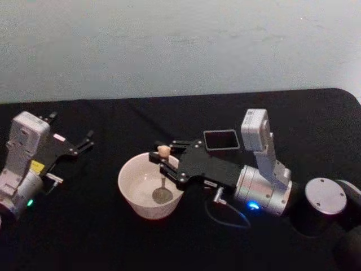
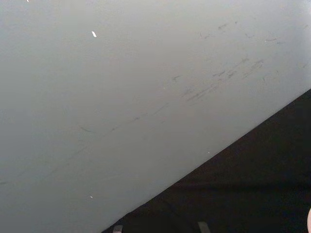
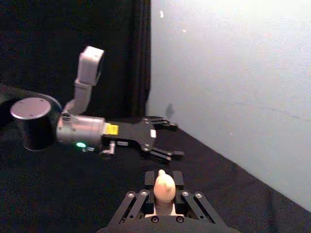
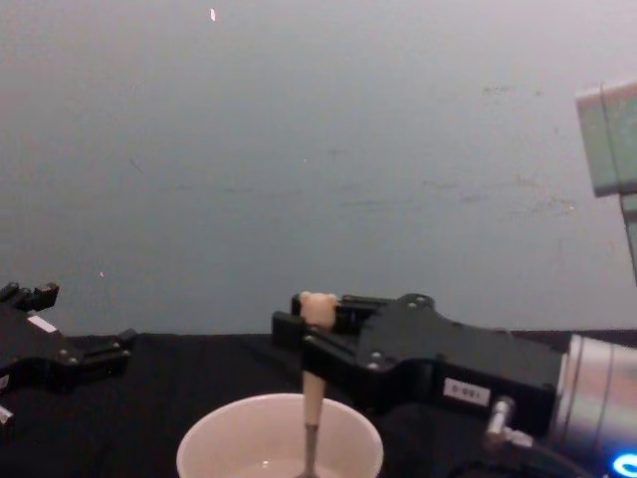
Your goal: Pick up the stirring spoon with one hand, stir inside the cup, then place it back in its original position.
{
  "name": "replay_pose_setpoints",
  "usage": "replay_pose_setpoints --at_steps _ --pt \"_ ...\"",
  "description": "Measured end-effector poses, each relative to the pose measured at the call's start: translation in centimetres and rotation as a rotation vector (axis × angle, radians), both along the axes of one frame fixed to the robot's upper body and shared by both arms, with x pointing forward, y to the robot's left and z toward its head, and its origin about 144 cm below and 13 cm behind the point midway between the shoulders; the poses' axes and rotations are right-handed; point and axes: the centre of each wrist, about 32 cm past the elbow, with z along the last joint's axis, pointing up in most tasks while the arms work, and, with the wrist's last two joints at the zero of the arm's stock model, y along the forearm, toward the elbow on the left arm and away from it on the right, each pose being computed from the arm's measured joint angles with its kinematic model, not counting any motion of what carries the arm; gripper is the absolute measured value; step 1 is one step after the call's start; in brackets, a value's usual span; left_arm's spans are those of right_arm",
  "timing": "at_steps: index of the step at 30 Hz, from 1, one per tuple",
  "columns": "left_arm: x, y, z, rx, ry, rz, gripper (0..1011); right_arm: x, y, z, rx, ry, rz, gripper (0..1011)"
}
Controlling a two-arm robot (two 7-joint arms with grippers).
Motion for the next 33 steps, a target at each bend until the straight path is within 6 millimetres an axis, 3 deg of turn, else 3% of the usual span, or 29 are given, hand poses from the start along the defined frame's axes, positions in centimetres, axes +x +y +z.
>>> replay_pose_setpoints --at_steps 8,17,33 --pt "0.0 0.0 0.0 0.0 0.0 0.0 1001 0.4 1.5 -0.1 0.006 -0.001 0.035 214" --pt "0.0 0.0 0.0 0.0 0.0 0.0 1001 2.4 2.8 0.0 -0.005 -0.035 0.014 214" --pt "0.0 0.0 0.0 0.0 0.0 0.0 1001 3.8 2.0 0.2 -0.004 -0.053 -0.062 214"
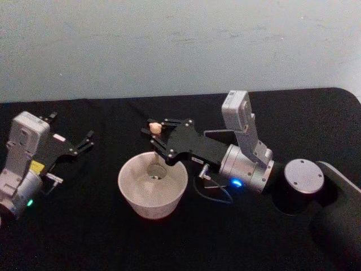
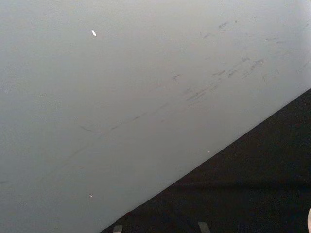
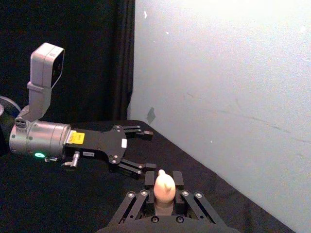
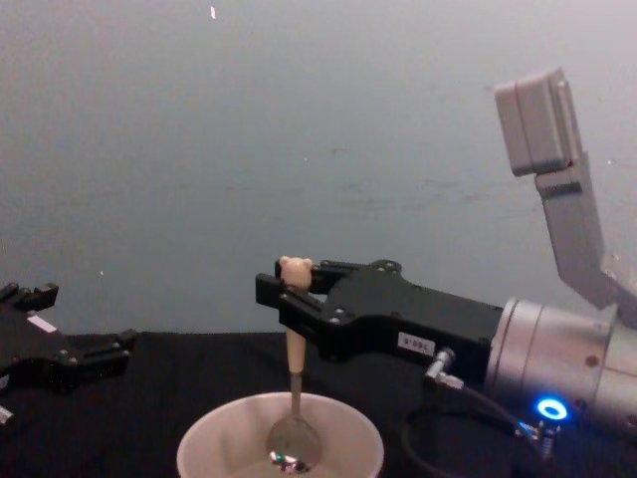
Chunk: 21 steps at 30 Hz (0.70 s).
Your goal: Pick up the stirring spoon with one hand, stir inside the cup, then place it back in its original position.
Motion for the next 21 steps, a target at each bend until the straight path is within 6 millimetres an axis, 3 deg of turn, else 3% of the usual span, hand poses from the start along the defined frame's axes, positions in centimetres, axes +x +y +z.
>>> replay_pose_setpoints --at_steps 11,21 --pt "0.0 0.0 0.0 0.0 0.0 0.0 1001 -0.7 -1.3 -0.1 -0.004 0.011 -0.022 214" --pt "0.0 0.0 0.0 0.0 0.0 0.0 1001 -2.5 -2.0 -0.5 -0.001 0.045 -0.006 214"
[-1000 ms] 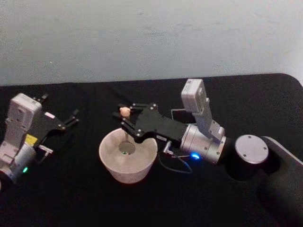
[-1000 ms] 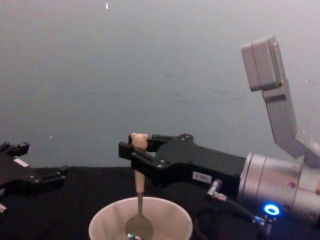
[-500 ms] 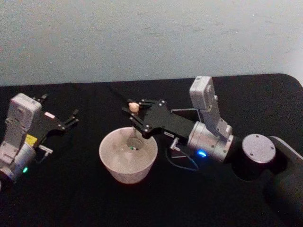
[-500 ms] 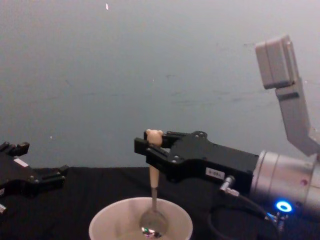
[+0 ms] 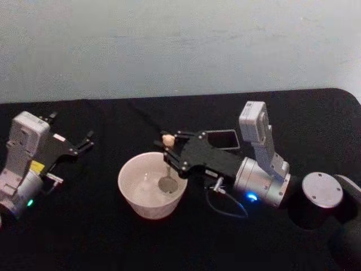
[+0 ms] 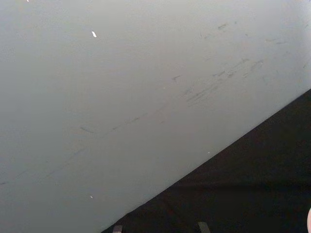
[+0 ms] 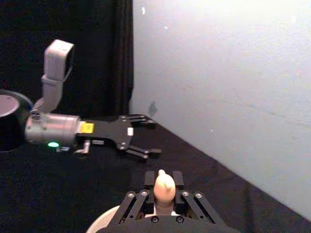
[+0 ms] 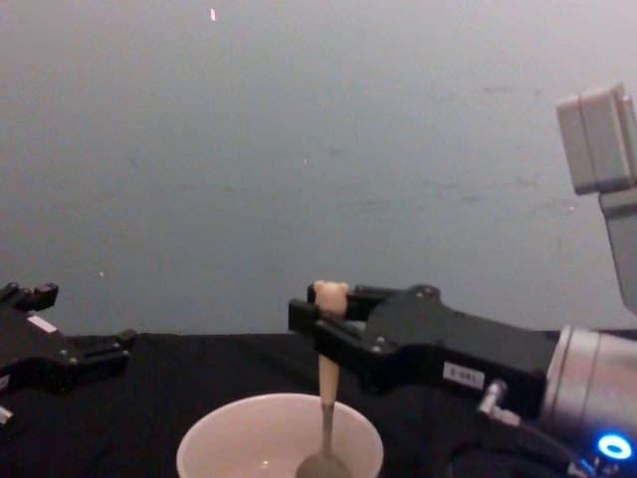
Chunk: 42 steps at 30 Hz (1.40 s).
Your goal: Pick up the stirring spoon with one hand, stir inside the cup, then place it back in its original position.
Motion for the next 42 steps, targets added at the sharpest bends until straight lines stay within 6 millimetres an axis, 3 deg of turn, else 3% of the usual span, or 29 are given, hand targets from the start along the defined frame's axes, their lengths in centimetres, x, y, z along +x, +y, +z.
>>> replay_pose_setpoints --at_steps 13,28,42 --pt "0.0 0.0 0.0 0.0 0.0 0.0 1002 -1.0 1.5 -0.4 -0.002 0.024 0.065 214" --pt "0.0 0.0 0.0 0.0 0.0 0.0 1001 1.4 3.5 0.1 0.002 -0.019 0.076 214" --pt "0.0 0.0 0.0 0.0 0.0 0.0 1001 3.0 2.7 0.2 -0.011 -0.036 -0.007 214"
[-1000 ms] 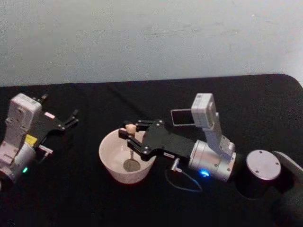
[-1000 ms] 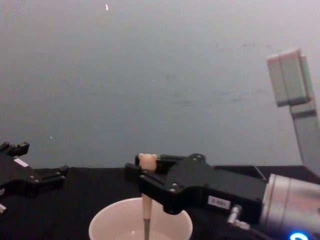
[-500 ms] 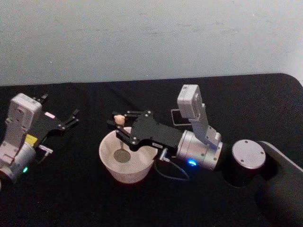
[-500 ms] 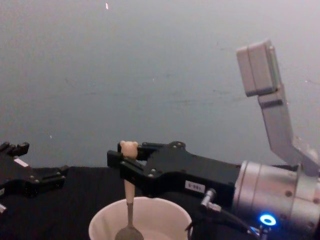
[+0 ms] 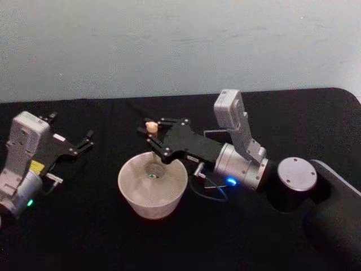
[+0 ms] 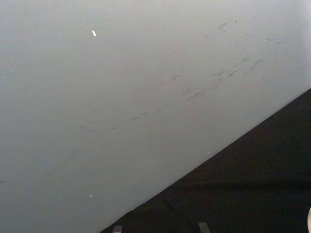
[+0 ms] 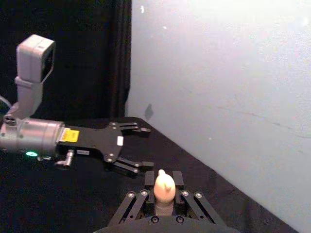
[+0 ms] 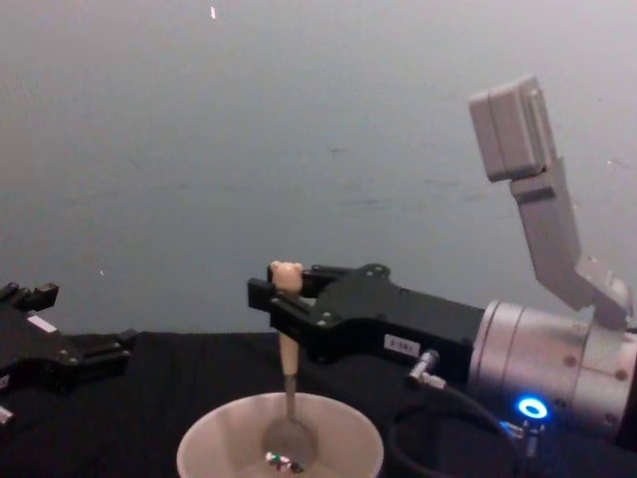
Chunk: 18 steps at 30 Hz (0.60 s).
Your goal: Pick up the stirring spoon with one hand, stir inside the cup, then place it back in its original position.
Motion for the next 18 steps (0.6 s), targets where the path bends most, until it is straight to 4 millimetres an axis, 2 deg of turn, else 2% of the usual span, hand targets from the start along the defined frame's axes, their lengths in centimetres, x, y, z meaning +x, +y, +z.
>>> replay_pose_setpoints --at_steps 18 --pt "0.0 0.0 0.0 0.0 0.0 0.0 1001 -0.73 -0.63 0.2 0.028 0.019 -0.03 214"
